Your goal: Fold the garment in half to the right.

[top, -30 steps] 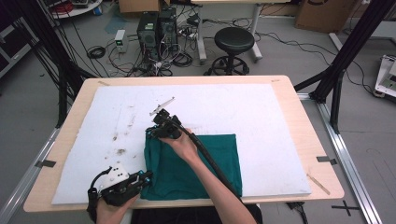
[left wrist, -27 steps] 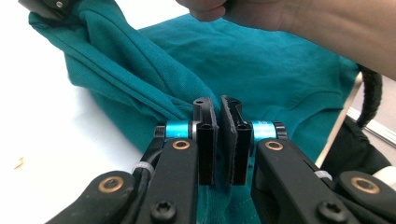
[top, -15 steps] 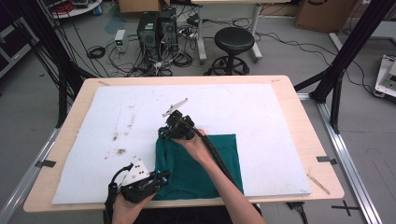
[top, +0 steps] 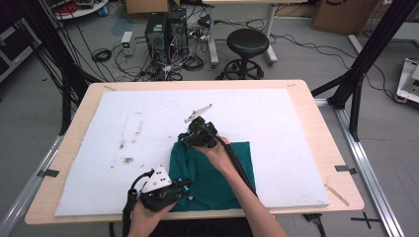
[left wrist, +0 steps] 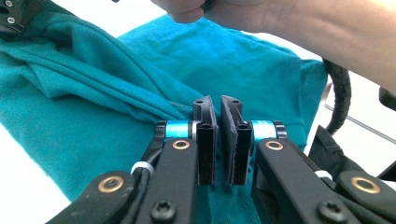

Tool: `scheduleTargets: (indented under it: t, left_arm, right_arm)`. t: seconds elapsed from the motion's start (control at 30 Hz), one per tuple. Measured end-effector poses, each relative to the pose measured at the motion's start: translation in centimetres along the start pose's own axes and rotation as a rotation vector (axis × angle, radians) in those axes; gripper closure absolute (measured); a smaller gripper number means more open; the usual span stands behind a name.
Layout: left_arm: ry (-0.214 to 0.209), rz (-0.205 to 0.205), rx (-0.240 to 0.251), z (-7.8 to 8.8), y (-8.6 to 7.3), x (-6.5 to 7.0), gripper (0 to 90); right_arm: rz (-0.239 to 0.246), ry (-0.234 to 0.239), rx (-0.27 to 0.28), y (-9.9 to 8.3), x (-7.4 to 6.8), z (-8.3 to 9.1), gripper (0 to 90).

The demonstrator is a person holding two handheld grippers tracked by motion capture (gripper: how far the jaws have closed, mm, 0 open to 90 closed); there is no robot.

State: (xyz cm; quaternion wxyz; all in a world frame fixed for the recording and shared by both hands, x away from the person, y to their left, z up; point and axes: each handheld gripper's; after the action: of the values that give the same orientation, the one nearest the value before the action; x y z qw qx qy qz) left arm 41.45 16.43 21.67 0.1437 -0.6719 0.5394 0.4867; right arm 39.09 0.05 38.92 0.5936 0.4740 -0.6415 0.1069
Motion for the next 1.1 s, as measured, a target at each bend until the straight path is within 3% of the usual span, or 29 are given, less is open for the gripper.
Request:
scheduleTargets:
  t: [0.37,0.7,1.1]
  left_arm:
    - [-0.031,-0.027,-0.015,-2.5,1.3,1.2,84.6]
    - [-0.060,-0.021,-0.019,-4.9,2.1,2.2,84.7]
    - [-0.067,-0.037,-0.045,-7.1,3.3,3.8,84.6]
  right_arm:
    - [-0.030,-0.012,0.018,-1.8,1.5,1.9,85.9]
    - [-0.052,-0.024,0.016,-3.5,3.0,3.6,85.9]
    - [-0.084,-0.028,0.047,-5.6,4.5,5.6,85.9]
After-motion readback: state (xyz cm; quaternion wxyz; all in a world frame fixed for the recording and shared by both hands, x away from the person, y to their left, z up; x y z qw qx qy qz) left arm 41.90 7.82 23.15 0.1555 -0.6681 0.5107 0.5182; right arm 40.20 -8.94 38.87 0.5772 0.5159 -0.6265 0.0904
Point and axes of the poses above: each handheld gripper's, and its own axes: z roughly backward along the jaws, y roughly out of its top, x roughly to its right, and after that the axes turned 1 degree about -z, right-handed
